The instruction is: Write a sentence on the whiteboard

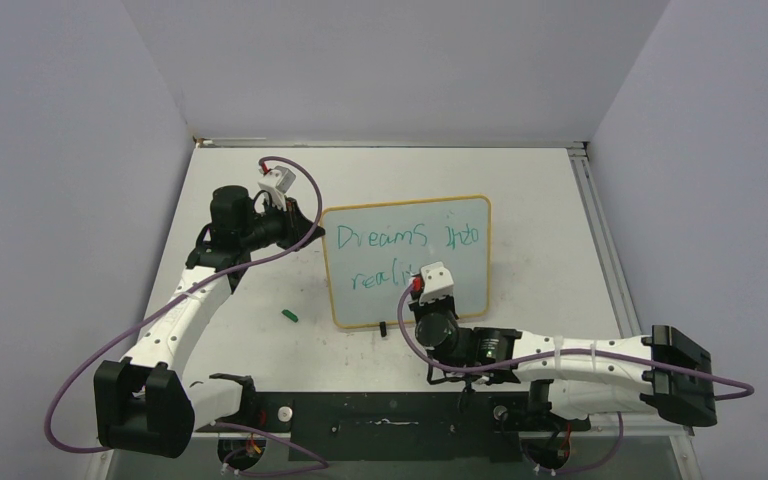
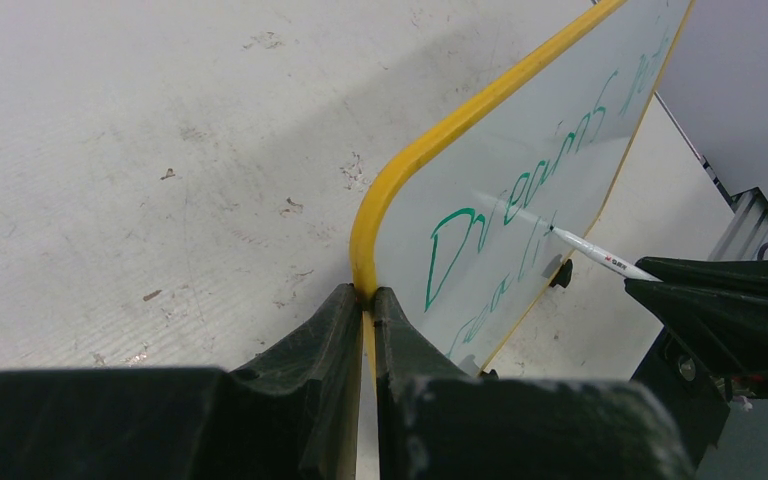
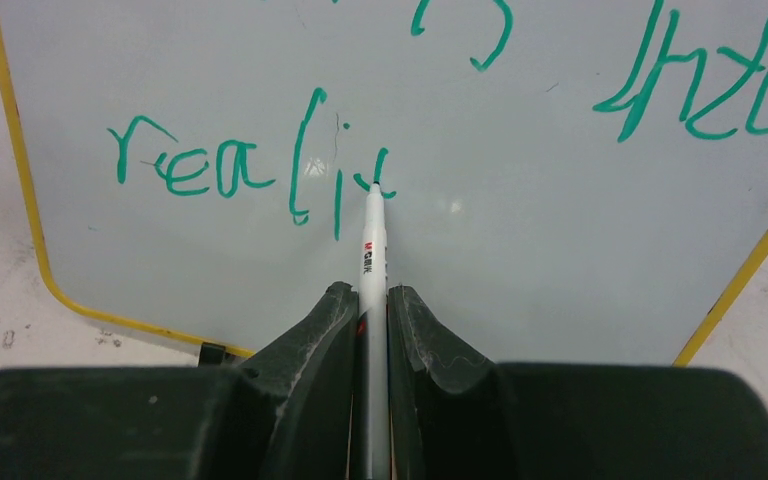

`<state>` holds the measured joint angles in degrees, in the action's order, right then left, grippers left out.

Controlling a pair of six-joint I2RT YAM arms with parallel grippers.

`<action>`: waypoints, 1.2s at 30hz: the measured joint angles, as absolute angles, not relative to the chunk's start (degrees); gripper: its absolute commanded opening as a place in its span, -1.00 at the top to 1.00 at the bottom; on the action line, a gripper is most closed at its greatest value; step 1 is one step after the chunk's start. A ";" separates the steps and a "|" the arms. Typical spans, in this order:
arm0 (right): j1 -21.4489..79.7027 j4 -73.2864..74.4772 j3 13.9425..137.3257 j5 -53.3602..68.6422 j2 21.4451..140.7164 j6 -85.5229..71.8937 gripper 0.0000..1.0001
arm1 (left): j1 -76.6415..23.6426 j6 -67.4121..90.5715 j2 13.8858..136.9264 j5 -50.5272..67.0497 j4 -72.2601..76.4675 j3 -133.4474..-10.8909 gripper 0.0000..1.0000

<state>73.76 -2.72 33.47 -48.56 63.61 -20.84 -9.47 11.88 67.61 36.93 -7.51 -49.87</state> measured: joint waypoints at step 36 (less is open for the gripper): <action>74.24 1.87 33.47 -52.05 62.67 -23.77 0.89 | -9.61 11.94 67.53 36.91 -7.49 -49.87 1.00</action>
<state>74.24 1.87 33.47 -52.05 62.67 -23.77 -9.61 11.94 67.53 36.91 -7.49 -49.87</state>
